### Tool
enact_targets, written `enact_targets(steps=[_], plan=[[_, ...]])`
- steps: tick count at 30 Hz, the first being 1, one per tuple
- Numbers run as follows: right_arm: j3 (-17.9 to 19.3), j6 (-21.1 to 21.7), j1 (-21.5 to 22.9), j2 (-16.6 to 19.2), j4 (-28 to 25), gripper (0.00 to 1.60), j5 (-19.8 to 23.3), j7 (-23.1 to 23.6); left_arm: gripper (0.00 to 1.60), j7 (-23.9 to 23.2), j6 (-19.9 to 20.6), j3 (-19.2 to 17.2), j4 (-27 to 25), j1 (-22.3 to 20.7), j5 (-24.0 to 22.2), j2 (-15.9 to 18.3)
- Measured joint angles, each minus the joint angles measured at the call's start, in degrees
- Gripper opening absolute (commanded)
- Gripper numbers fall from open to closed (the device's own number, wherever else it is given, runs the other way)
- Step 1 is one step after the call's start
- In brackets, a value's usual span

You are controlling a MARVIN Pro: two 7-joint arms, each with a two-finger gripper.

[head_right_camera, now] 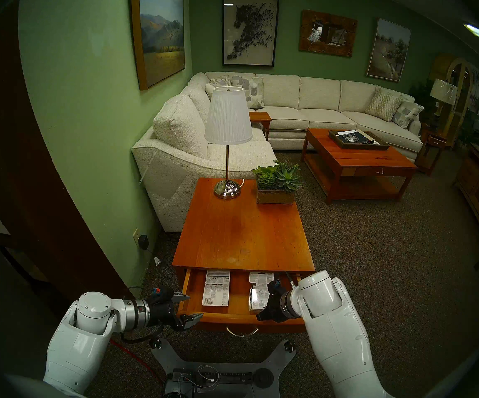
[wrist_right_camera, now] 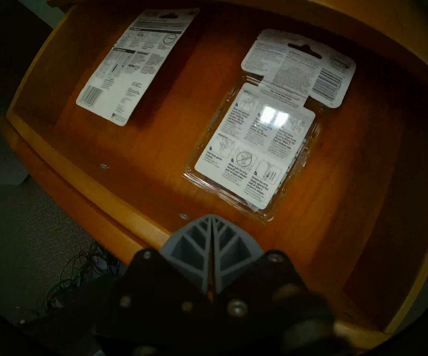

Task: Open the drawer, take out the contents and close the drawer

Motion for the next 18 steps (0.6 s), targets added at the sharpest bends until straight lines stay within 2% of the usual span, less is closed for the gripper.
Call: enact_targets(steps=[8,18], plan=[[1.8,0.1,-4.3,-0.1,-4.3,0.00,-1.1,0.5,1.60,-0.4,0.2,1.0,0.4,-0.6,0.2,0.0],[3.3,0.1,-4.2,0.2,-10.8,0.00,-1.4,1.9,1.60,-0.5,0.4,1.9,0.7,-1.0,0.5,-0.1]])
